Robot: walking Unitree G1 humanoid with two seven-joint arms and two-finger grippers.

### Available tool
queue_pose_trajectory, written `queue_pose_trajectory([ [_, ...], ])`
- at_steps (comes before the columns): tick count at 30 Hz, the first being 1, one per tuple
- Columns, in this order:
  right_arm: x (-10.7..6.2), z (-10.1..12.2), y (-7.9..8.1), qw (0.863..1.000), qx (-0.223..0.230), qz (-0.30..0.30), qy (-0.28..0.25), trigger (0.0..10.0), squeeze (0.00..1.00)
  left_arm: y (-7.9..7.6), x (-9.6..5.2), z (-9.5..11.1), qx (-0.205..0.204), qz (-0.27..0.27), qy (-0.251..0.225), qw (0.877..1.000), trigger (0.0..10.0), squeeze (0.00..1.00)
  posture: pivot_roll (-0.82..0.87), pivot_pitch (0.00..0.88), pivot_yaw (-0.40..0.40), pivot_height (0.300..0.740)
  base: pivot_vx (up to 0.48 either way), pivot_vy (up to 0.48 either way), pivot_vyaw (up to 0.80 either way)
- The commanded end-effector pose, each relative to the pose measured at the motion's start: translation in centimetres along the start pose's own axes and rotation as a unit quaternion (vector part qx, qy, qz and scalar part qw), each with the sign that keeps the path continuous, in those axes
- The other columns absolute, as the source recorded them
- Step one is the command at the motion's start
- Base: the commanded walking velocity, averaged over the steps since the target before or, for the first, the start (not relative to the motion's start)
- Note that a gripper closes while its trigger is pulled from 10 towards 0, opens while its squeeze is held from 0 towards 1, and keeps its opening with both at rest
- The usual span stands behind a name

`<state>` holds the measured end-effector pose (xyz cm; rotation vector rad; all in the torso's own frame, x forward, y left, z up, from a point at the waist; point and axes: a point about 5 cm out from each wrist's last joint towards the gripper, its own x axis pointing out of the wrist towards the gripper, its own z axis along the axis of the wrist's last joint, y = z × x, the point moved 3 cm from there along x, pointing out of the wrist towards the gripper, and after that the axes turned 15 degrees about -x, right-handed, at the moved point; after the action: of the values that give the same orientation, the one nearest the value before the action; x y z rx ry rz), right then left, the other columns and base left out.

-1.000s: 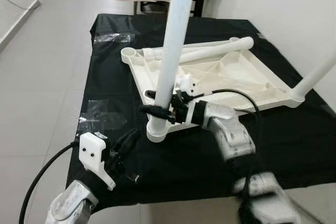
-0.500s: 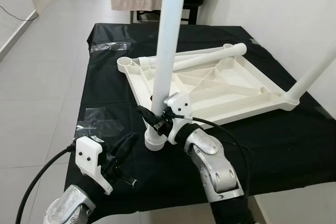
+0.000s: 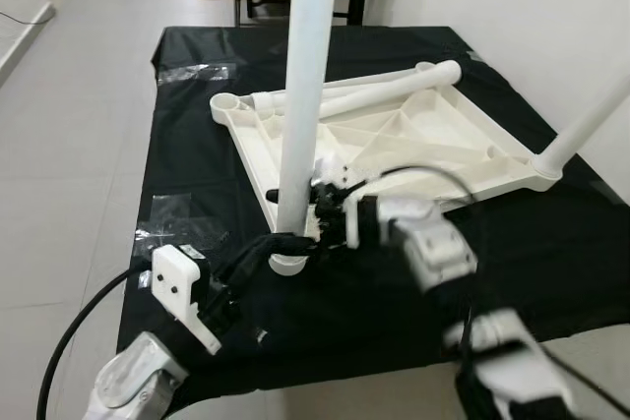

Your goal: Building children table

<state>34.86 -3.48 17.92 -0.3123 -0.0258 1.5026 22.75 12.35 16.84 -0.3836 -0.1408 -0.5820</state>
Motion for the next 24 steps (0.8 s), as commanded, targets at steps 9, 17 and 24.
queue_pose_trajectory([
  [9, -0.7, -0.3, -0.5, 0.999, 0.035, 0.017, -0.015, 0.0, 0.00, 0.5, -0.5, -1.3, -0.011, 0.021, 0.028, 0.999, 10.0, 0.00, 0.15, 0.079, -0.121, 0.740, 0.000, 0.000, 0.00],
  [17, -2.6, -1.8, -0.1, 1.000, 0.021, -0.006, -0.007, 0.0, 0.00, 0.3, -0.7, -1.3, -0.013, 0.019, 0.027, 0.999, 10.0, 0.00, 0.13, 0.087, -0.109, 0.740, 0.000, 0.000, 0.00],
  [24, -3.8, -4.6, -0.6, 0.947, 0.055, -0.310, 0.058, 0.0, 0.00, 0.3, -1.1, -1.0, -0.015, 0.019, 0.030, 0.999, 10.0, 0.00, 0.11, 0.112, -0.104, 0.740, 0.000, 0.000, 0.00],
])
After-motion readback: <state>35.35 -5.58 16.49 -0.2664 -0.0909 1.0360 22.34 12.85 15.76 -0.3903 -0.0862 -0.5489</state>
